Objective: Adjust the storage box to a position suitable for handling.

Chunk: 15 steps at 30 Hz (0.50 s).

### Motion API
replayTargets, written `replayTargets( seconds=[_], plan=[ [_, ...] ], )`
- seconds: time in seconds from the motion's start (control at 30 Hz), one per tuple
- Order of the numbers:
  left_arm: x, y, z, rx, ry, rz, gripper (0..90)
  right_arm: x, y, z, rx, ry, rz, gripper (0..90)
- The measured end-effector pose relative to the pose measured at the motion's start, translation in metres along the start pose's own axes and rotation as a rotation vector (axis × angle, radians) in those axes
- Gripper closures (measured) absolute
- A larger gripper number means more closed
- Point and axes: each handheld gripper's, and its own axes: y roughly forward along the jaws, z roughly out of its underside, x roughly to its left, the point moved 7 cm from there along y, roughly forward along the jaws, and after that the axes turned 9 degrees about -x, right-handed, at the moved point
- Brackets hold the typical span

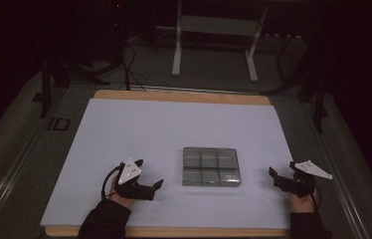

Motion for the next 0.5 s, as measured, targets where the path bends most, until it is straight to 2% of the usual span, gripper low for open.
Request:
replayTargets(
  seconds=[0.17,0.5],
  plan=[
    [0.0023,-0.0002,-0.0001,-0.004,-0.029,0.003,0.7,0.0007,0.0011,0.0008,0.013,-0.009,0.0,11.0],
    [0.0027,0.0002,0.0004,0.007,-0.032,0.007,0.7,0.001,0.002,0.0015,0.023,0.002,-0.022,11.0]
  ],
)
